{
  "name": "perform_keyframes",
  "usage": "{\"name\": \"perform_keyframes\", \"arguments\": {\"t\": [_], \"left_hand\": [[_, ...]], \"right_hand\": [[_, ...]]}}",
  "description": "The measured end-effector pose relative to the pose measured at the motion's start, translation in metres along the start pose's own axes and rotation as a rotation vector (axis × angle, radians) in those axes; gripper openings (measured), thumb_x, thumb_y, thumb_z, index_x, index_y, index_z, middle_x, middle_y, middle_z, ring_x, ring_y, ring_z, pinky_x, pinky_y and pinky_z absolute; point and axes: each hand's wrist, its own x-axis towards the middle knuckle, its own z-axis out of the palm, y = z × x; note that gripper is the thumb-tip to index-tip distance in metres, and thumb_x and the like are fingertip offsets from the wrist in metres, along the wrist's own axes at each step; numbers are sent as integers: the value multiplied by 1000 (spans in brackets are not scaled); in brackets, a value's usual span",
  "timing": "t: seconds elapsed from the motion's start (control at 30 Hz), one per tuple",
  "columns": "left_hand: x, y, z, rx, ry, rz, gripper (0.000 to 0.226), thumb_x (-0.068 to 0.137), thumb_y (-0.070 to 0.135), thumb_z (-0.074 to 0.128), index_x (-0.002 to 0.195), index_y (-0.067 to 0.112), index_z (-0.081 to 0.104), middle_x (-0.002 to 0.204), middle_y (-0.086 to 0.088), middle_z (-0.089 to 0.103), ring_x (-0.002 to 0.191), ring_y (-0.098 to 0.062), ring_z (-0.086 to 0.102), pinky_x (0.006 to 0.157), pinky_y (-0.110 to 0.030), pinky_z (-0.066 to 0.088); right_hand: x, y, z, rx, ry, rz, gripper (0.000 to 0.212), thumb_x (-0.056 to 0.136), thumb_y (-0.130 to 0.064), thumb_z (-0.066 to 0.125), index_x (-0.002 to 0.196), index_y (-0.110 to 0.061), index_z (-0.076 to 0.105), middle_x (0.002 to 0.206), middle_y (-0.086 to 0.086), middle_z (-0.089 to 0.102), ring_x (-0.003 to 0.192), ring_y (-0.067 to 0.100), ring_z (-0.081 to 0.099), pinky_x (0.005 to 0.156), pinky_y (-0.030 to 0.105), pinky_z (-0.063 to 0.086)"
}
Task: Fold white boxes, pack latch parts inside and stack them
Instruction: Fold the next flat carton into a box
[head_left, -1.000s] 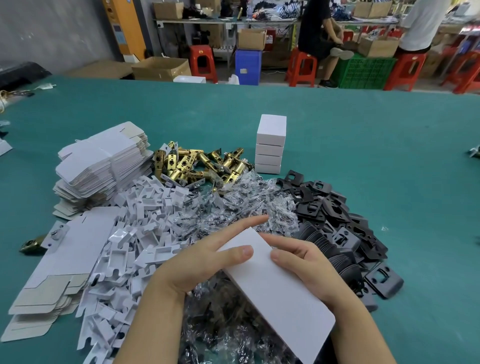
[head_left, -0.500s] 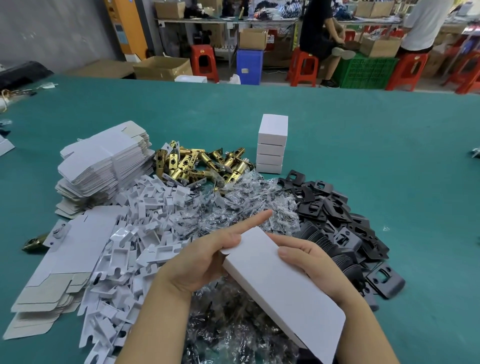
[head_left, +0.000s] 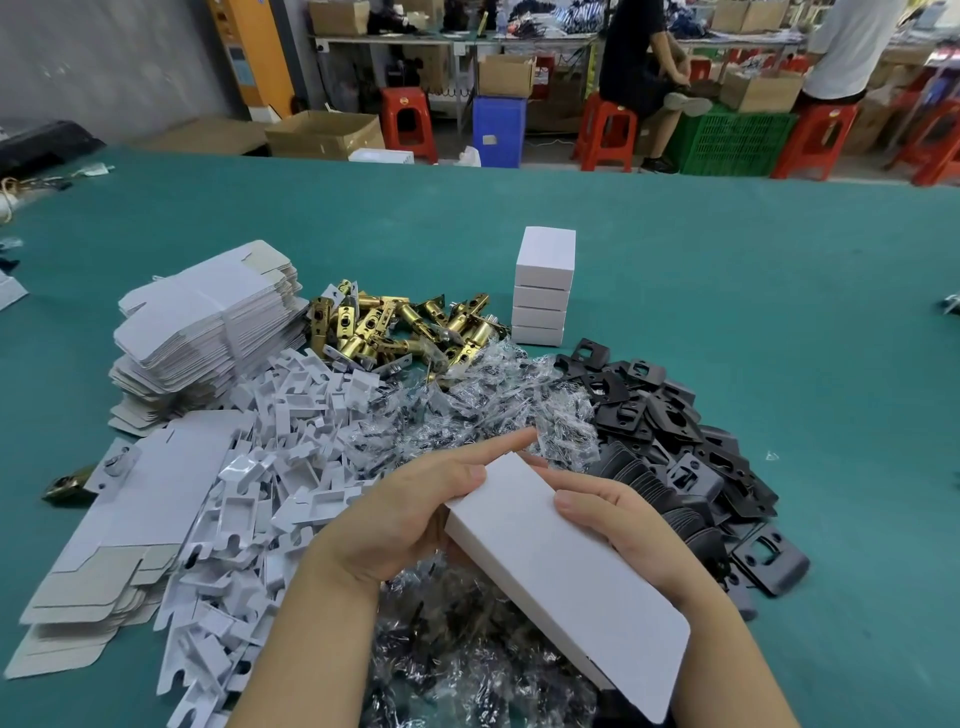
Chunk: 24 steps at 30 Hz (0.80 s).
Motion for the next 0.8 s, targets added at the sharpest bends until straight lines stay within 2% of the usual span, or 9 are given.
{"name": "perform_keyframes", "arguments": {"t": [0.1, 0.17, 0.23, 0.27, 0.33, 0.43, 0.63, 0.73, 0.8], "left_hand": [[-1, 3, 4, 46, 43, -4, 50, 97, 52, 48, 145, 39, 55, 145, 7, 59, 112, -13, 67, 72, -20, 56], [1, 1, 5, 65, 60, -13, 49, 98, 59, 43, 144, 46, 53, 145, 12, 58, 126, -16, 61, 93, -37, 57], [1, -1, 5, 97, 56, -24, 51, 96, 66, 42, 144, 52, 50, 145, 17, 57, 132, -28, 55, 110, -63, 38], [1, -2, 6, 121, 51, -24, 53, 94, 71, 42, 144, 55, 48, 146, 19, 56, 132, -31, 54, 114, -67, 33], [0, -1, 7, 171, 38, -17, 62, 86, 83, 44, 144, 61, 44, 149, 23, 50, 136, -24, 52, 117, -60, 34], [-3, 1, 8, 245, -24, 6, 76, 77, 92, 41, 147, 64, 33, 156, 29, 38, 148, -15, 35, 123, -51, 26], [-4, 2, 10, 259, -17, 0, 80, 73, 95, 41, 146, 65, 33, 159, 23, 37, 146, -14, 37, 120, -44, 30], [5, 2, 15, 271, 194, 34, 71, 70, 95, 50, 135, 65, 51, 145, 23, 53, 130, -12, 53, 103, -34, 44], [12, 0, 17, 265, 343, 75, 66, 68, 91, 60, 127, 60, 61, 131, 22, 65, 114, -12, 65, 90, -32, 52]], "right_hand": [[0, -1, 2, -25, 18, -21, 33, 84, -15, 61, 108, -24, 83, 120, -9, 75, 79, 9, 75, 60, 20, 55], [0, -2, 2, -48, 30, -35, 30, 86, -14, 64, 106, -26, 83, 121, -14, 74, 79, 8, 74, 59, 19, 55], [0, -3, 2, -51, 34, -36, 29, 88, -12, 66, 106, -28, 83, 116, -14, 76, 77, 9, 74, 58, 19, 55], [0, -3, 1, -52, 35, -32, 30, 88, -13, 65, 107, -28, 82, 108, -9, 78, 74, 10, 74, 57, 19, 54], [-1, -3, 0, -59, 29, -24, 34, 86, -17, 61, 112, -29, 81, 97, 3, 79, 68, 13, 74, 55, 20, 54], [-2, -2, -3, -69, 0, -19, 38, 87, -19, 60, 120, -27, 77, 100, 12, 78, 70, 16, 74, 56, 21, 54], [-1, -1, 0, -72, 23, -16, 34, 86, -18, 62, 114, -26, 80, 93, 13, 78, 64, 16, 73, 52, 21, 53], [3, 1, 1, -70, 140, -46, 28, 91, -12, 69, 112, -25, 80, 91, 13, 78, 64, 16, 72, 51, 22, 54], [6, 5, 1, -58, 230, -84, 31, 97, -10, 59, 113, -27, 80, 97, 13, 79, 69, 18, 73, 55, 25, 56]]}}
